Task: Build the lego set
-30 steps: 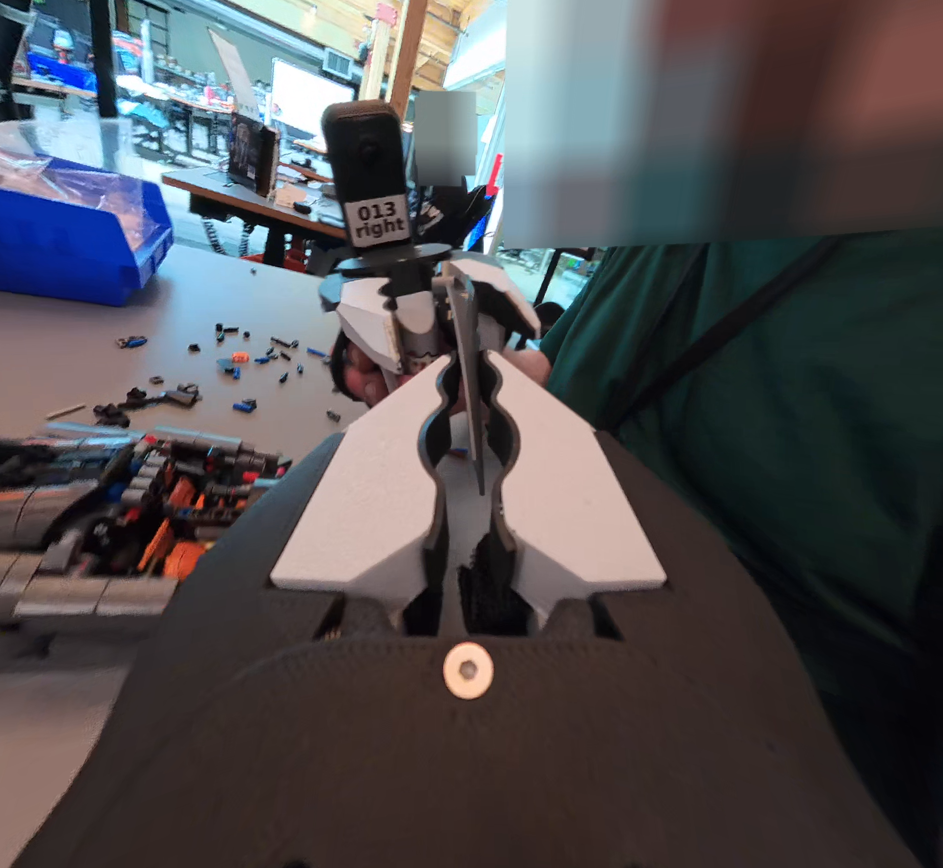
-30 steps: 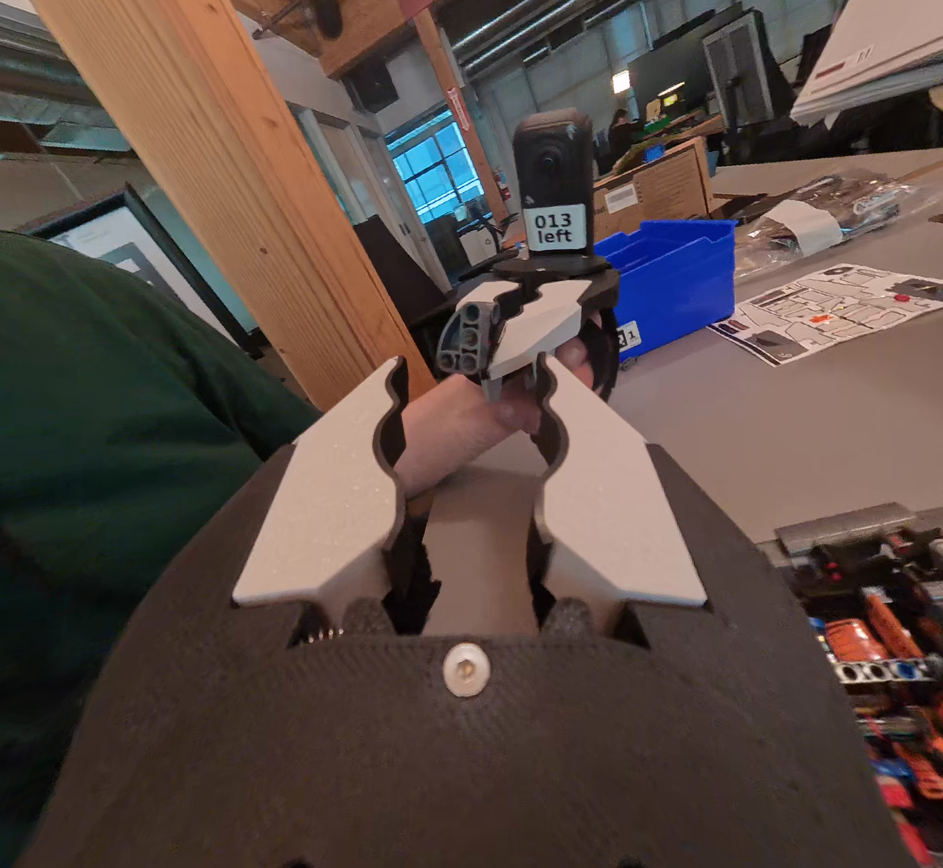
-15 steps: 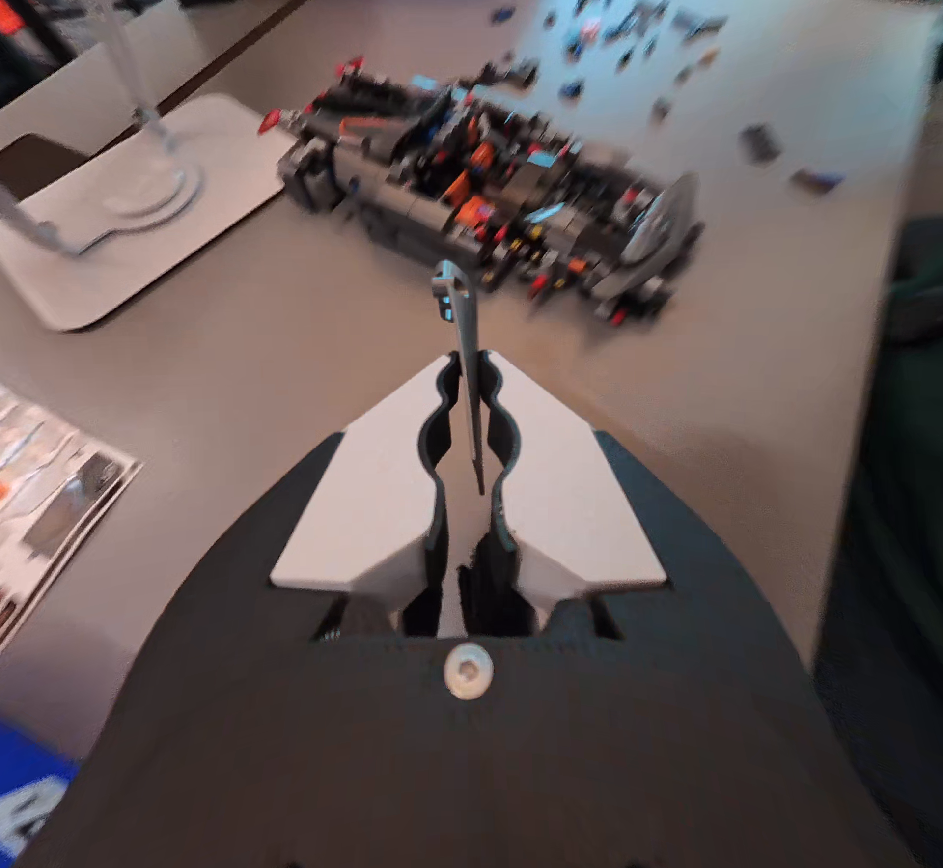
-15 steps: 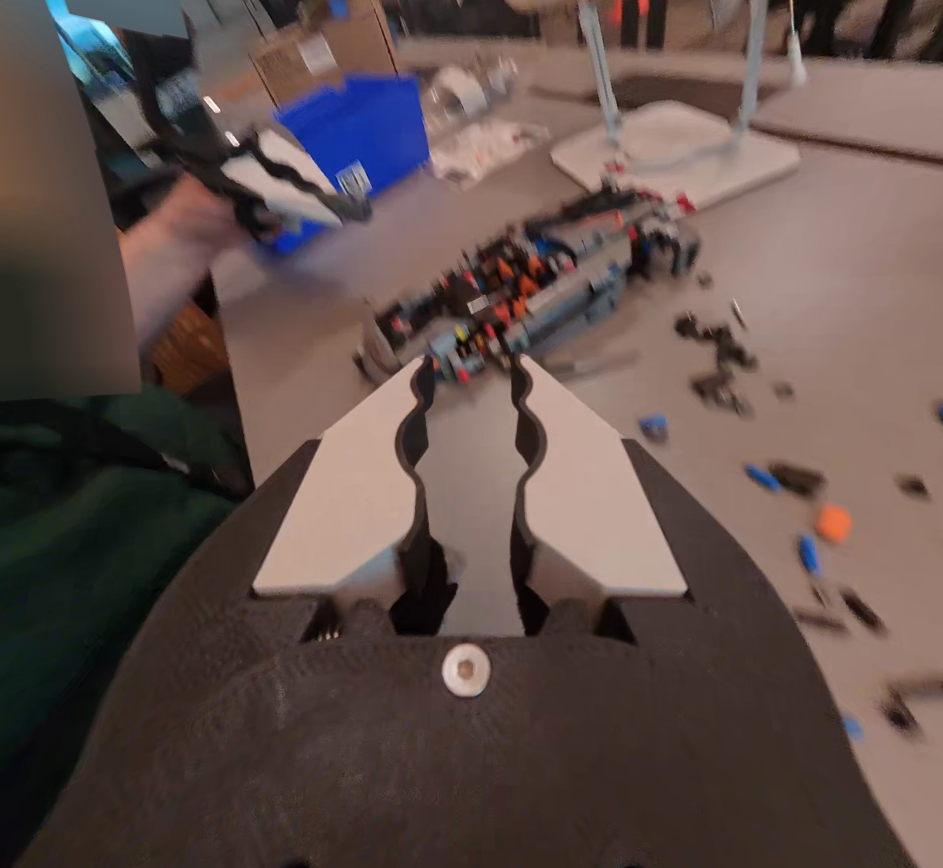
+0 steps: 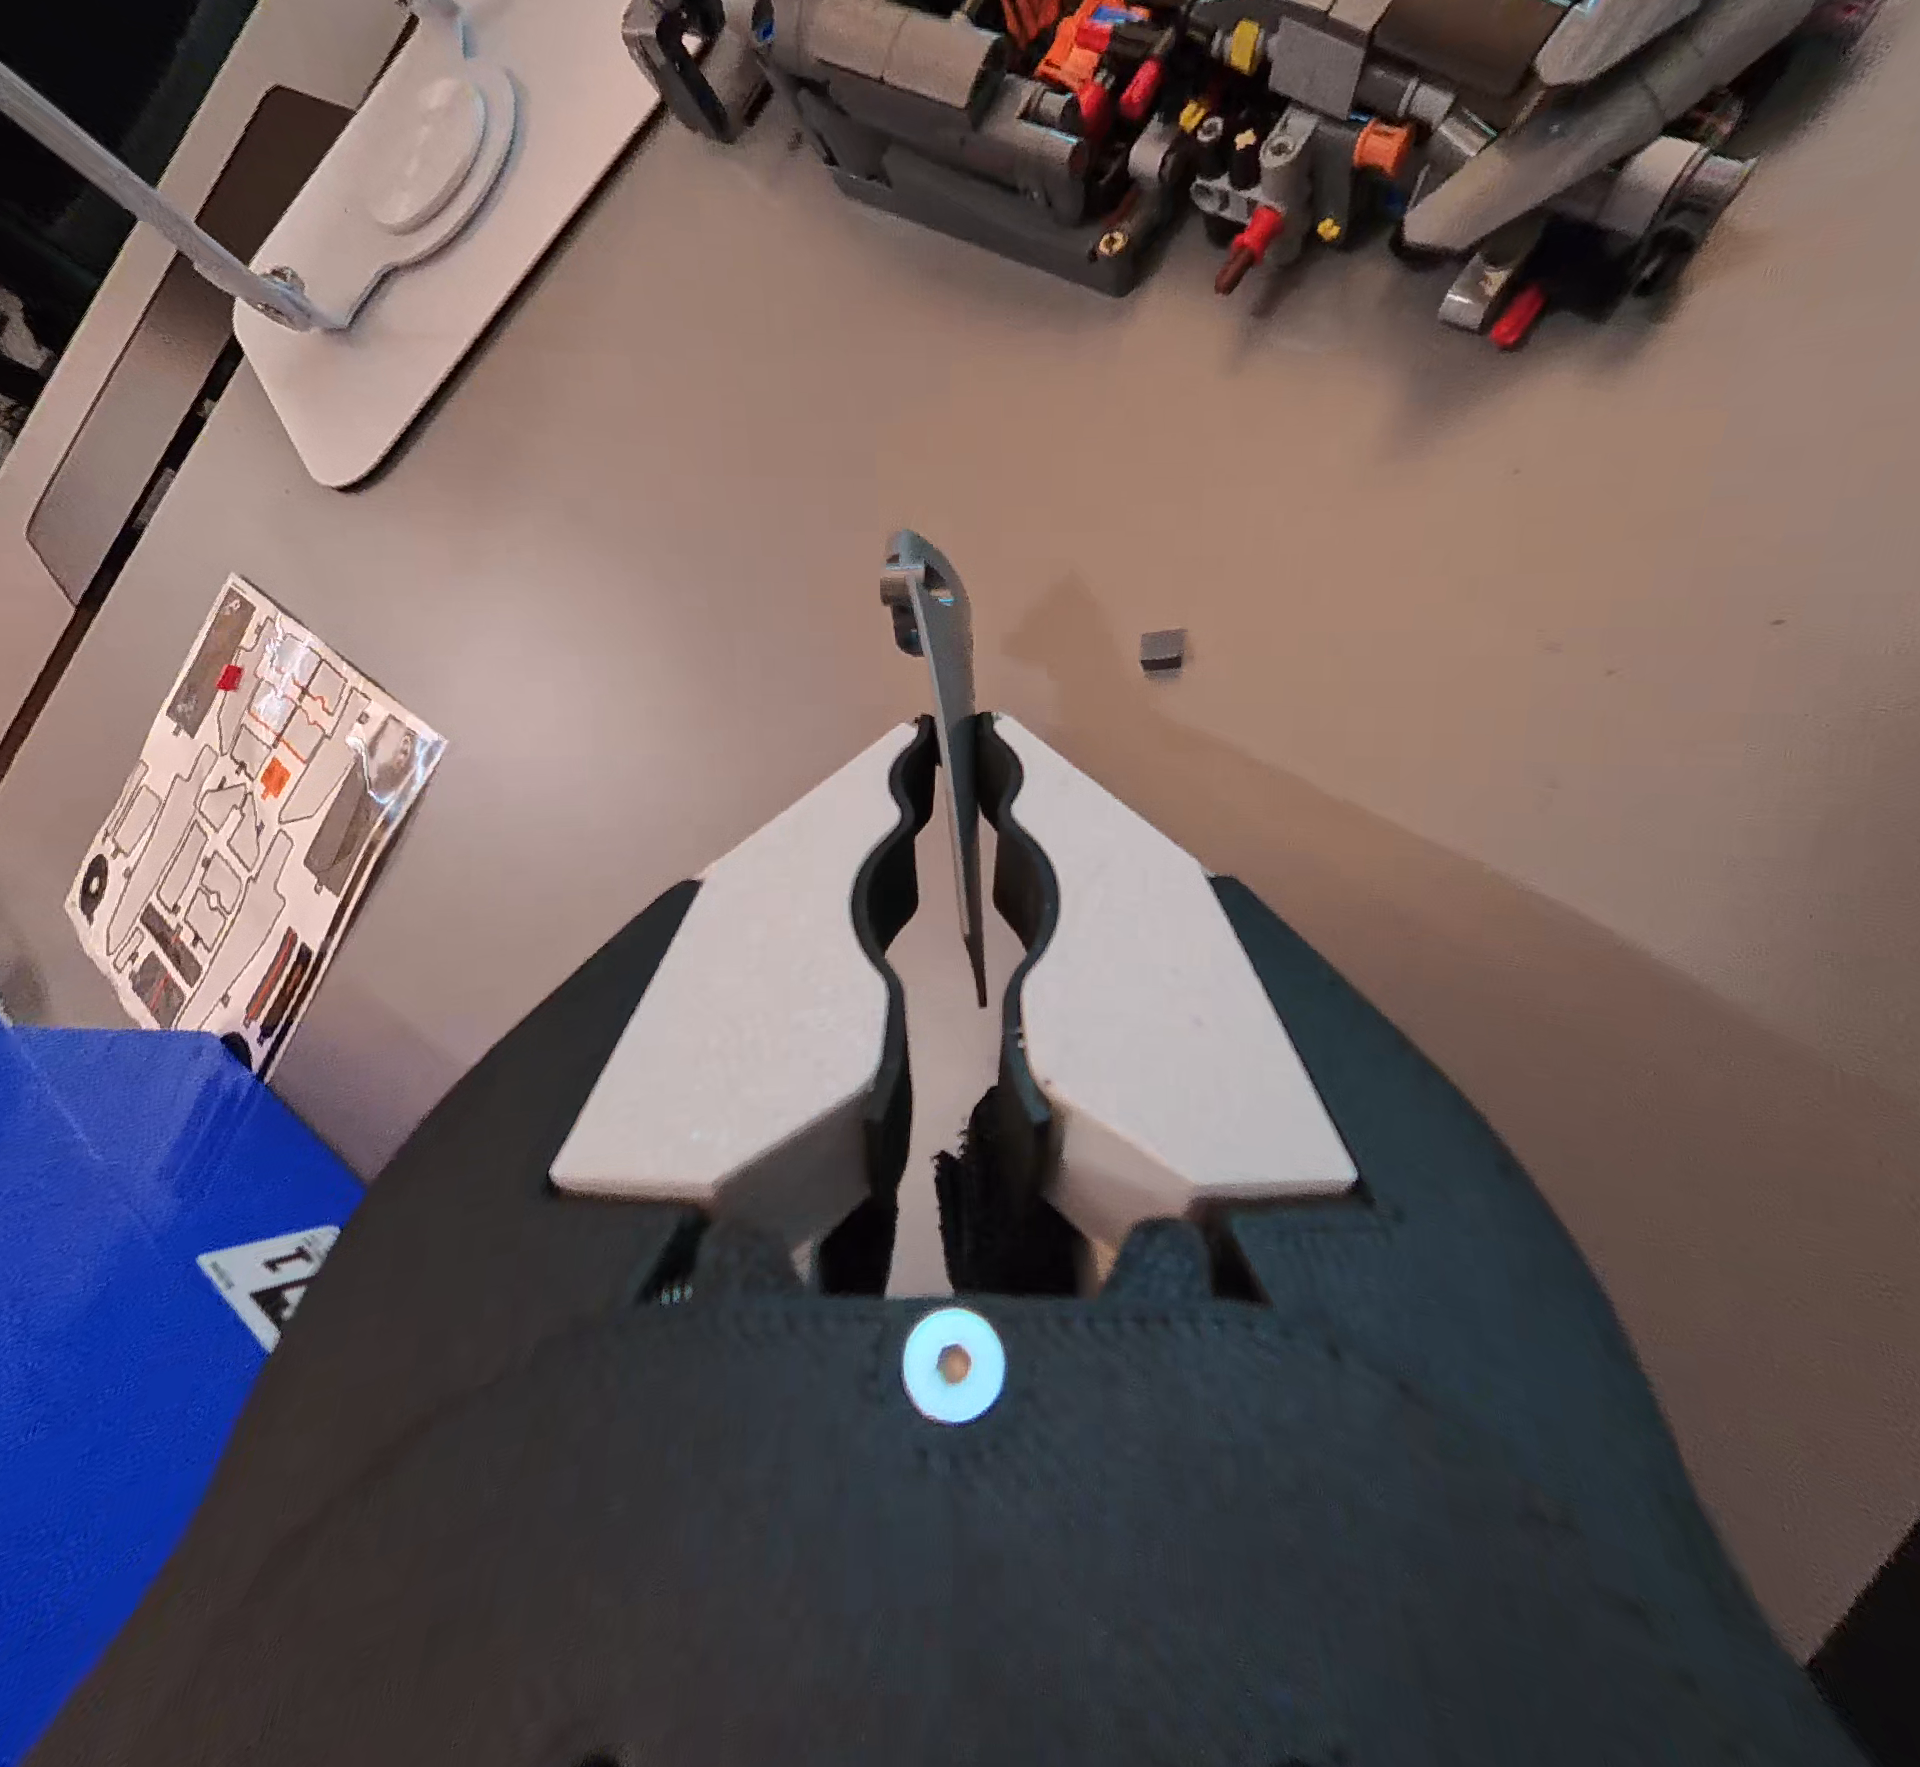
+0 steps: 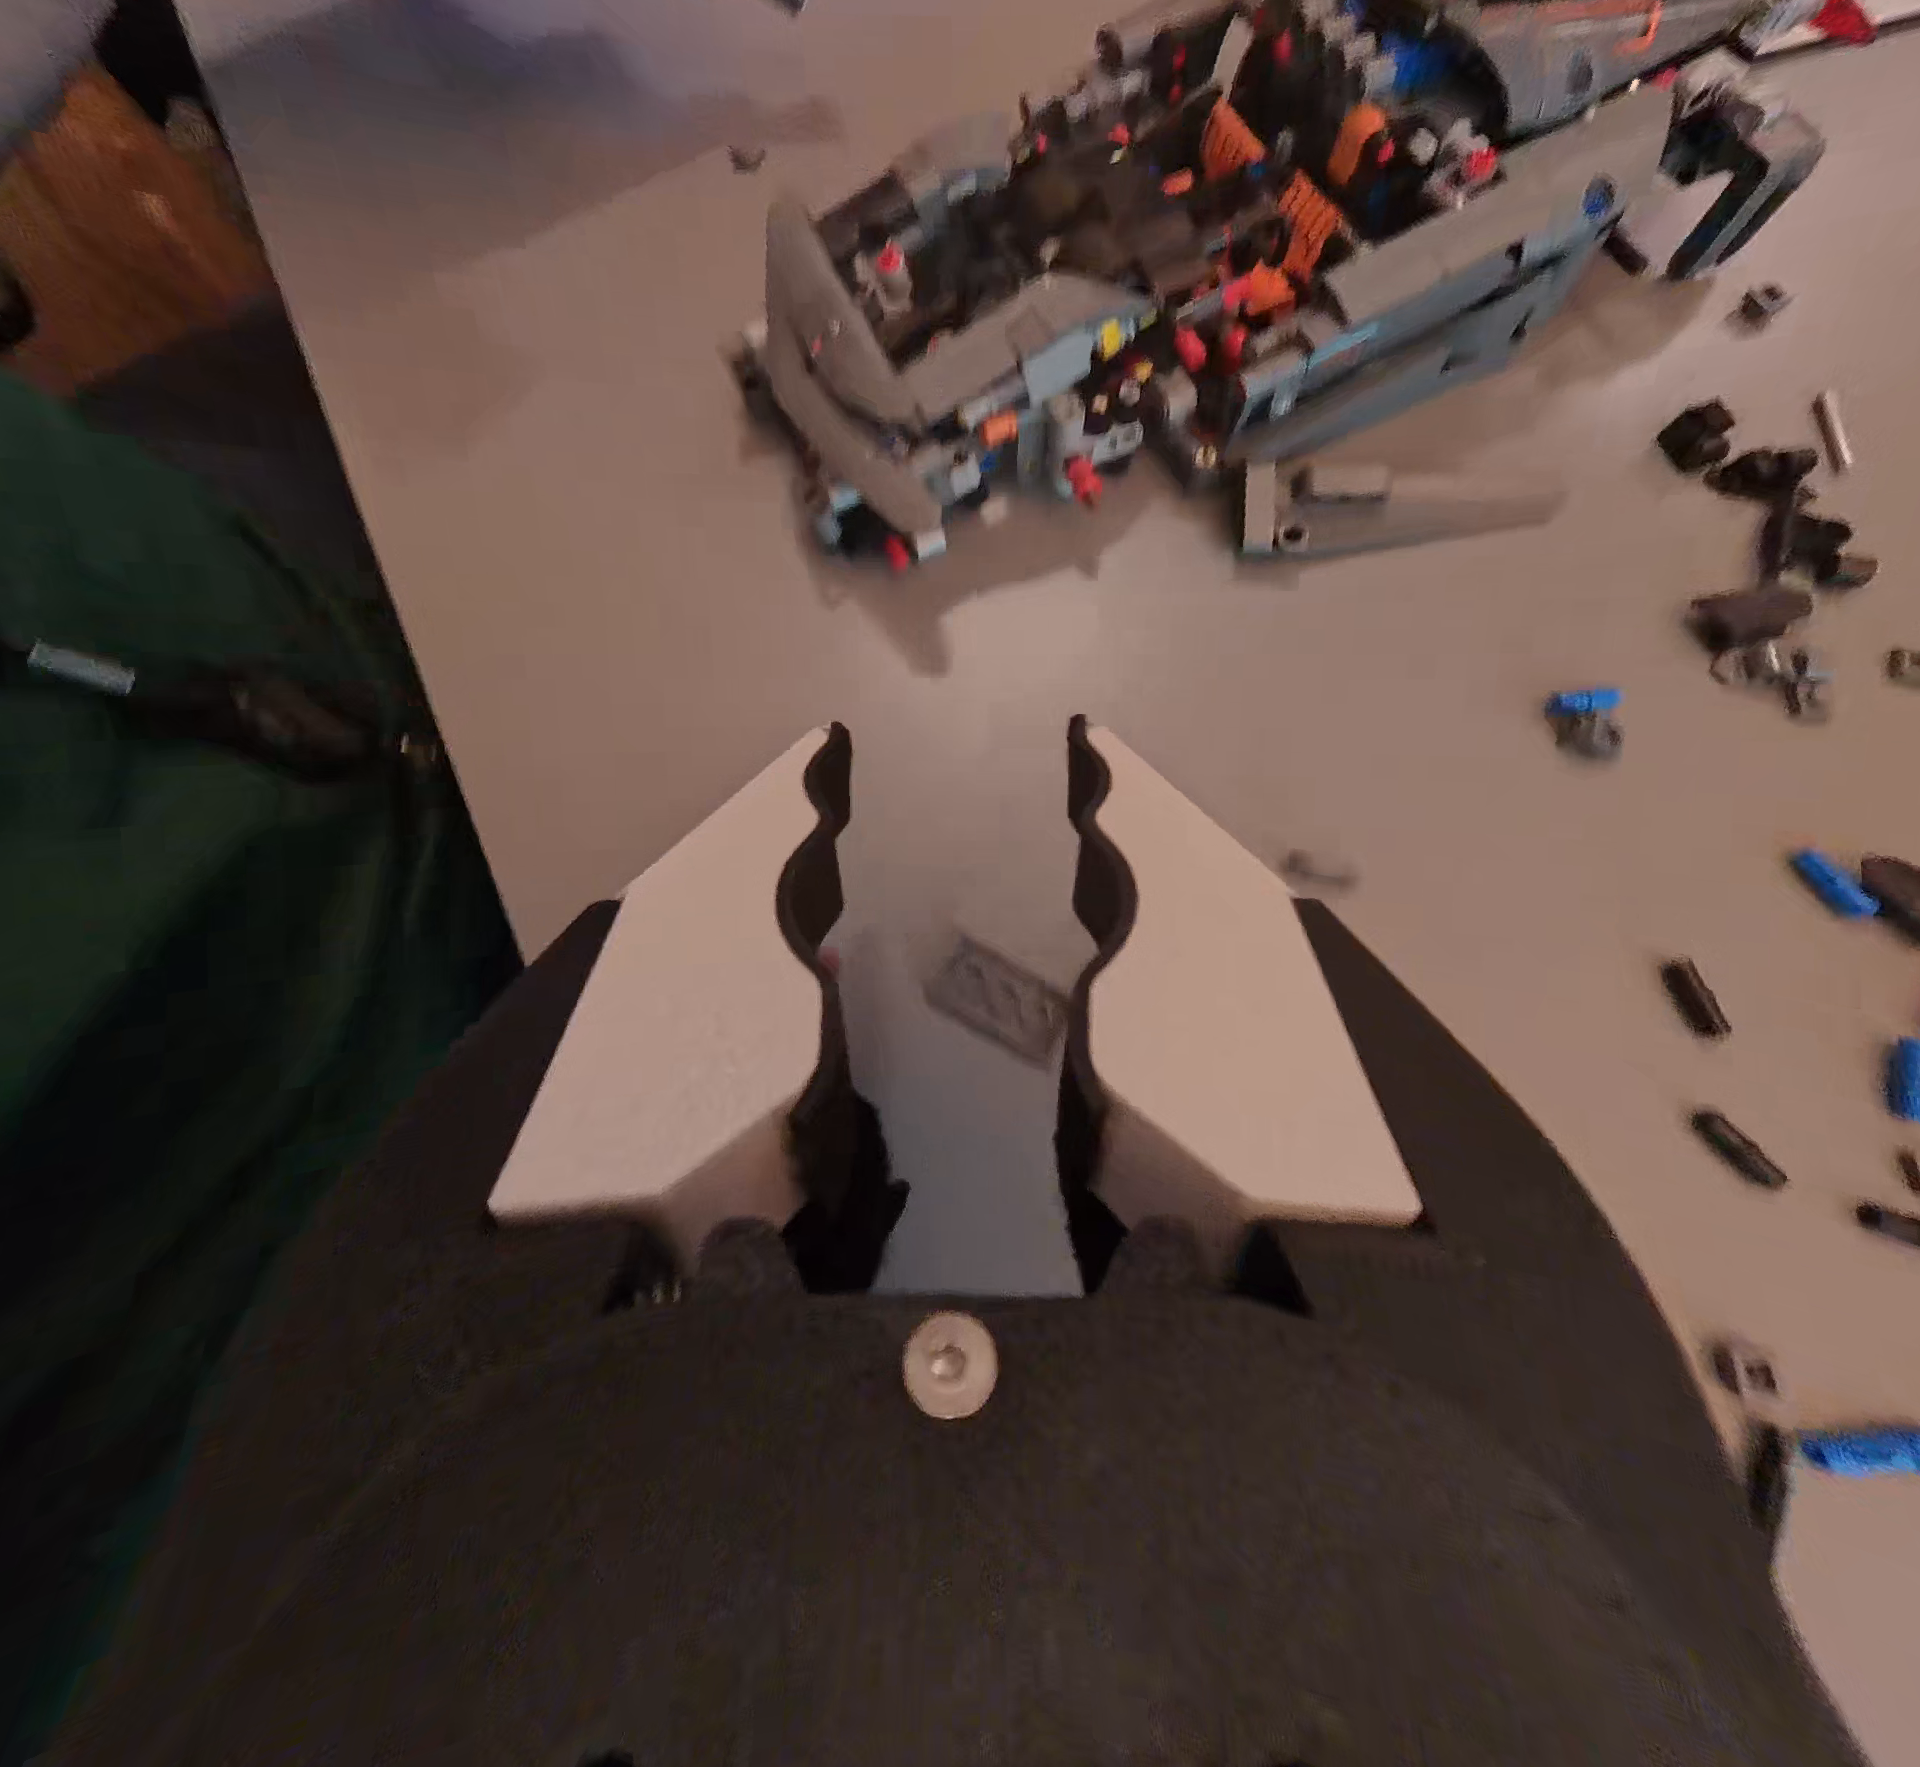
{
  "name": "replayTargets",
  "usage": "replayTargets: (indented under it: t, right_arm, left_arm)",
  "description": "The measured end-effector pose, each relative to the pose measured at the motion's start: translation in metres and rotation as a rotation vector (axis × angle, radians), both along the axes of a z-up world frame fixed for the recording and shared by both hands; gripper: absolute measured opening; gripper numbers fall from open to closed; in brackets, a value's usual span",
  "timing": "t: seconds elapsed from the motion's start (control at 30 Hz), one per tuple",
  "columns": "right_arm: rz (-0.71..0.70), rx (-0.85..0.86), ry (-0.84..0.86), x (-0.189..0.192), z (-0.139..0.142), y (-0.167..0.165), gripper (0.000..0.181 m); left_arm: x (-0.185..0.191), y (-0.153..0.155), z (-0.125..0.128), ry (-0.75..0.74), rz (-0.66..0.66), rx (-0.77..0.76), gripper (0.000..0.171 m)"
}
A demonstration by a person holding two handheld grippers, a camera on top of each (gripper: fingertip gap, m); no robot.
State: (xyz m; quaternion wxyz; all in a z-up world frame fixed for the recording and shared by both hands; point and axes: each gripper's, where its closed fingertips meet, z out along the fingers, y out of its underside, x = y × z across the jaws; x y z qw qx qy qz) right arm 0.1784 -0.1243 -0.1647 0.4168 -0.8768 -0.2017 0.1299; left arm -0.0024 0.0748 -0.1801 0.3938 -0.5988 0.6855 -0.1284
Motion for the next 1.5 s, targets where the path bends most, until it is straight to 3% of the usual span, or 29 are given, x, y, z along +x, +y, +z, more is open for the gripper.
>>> replayTargets:
  t: [0.17,0.3,0.4,0.53,0.8,1.13,1.33,1.5]
  right_arm:
    - [0.067,-0.033,-0.035,-0.041,-0.013,0.027,0.045]
    - [0.071,-0.067,-0.076,-0.048,-0.024,0.039,0.04]
    - [0.045,-0.085,-0.118,-0.051,-0.033,0.045,0.043]
    - [-0.014,-0.045,-0.131,-0.059,-0.036,0.057,0.053]
    - [-0.014,-0.033,-0.19,-0.063,-0.038,0.079,0.044]
    - [0.003,-0.085,-0.168,-0.078,-0.038,0.144,0.048]
    - [0.019,-0.041,-0.038,-0.066,-0.006,0.123,0.051]
    - [-0.146,0.007,0.064,0.011,0.017,0.071,0.047]
  left_arm:
    - [0.001,-0.011,-0.006,-0.019,0.006,0.004,0.005]
    - [-0.003,-0.013,-0.012,-0.004,0.015,0.042,0.005]
    - [-0.011,-0.008,-0.015,0.017,0.049,0.124,0.005]
    - [-0.013,-0.009,-0.018,-0.023,0.078,0.12,0.005]
    - [-0.012,-0.002,-0.022,-0.02,0.086,0.142,0.006]
    - [-0.011,-0.001,-0.022,-0.018,0.076,0.142,0.006]
    - [-0.011,-0.009,-0.022,-0.022,0.037,0.151,0.006]
    - [-0.008,-0.024,-0.022,-0.028,-0.039,0.108,0.006]
